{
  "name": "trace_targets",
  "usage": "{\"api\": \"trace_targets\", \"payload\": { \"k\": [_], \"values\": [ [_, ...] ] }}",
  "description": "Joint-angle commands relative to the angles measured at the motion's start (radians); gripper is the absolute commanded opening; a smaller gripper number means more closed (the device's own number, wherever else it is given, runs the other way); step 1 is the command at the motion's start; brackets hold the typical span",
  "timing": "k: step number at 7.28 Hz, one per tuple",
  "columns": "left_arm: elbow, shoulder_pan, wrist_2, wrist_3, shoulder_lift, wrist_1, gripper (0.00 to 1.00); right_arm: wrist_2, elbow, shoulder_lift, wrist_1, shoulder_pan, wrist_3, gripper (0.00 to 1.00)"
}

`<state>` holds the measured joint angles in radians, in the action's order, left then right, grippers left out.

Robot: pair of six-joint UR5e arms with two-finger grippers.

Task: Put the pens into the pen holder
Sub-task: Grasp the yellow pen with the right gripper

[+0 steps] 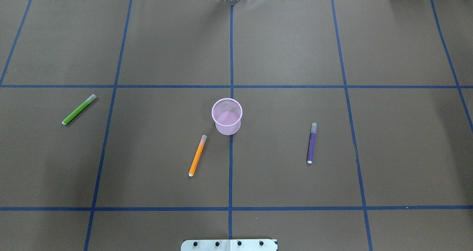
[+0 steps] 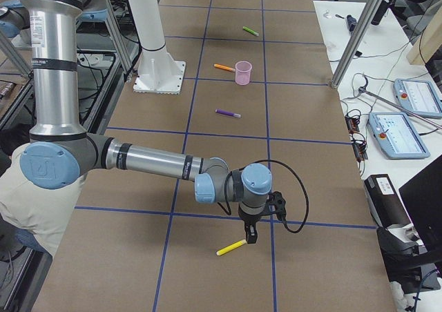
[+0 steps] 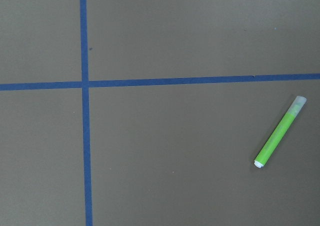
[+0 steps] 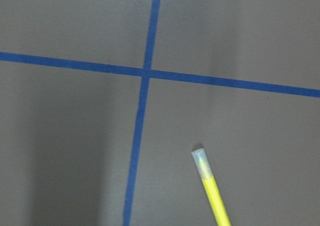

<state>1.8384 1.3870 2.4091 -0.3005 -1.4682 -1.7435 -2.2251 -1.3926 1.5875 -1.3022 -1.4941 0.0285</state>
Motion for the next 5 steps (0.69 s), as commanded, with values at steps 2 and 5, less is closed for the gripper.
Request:
{"api": "trace_targets", "payload": {
  "k": [2, 5],
  "values": [
    [0.001, -0.005, -0.001, 0.000, -0.003, -0.013, 1.00, 0.007, 0.128, -0.026, 0.047, 0.017, 0.121, 0.85],
    [0.001, -0.005, -0.001, 0.001, -0.006, -0.014, 1.00, -0.002, 0.152, -0.027, 0.047, 0.077, 0.128, 0.79]
  ]
}}
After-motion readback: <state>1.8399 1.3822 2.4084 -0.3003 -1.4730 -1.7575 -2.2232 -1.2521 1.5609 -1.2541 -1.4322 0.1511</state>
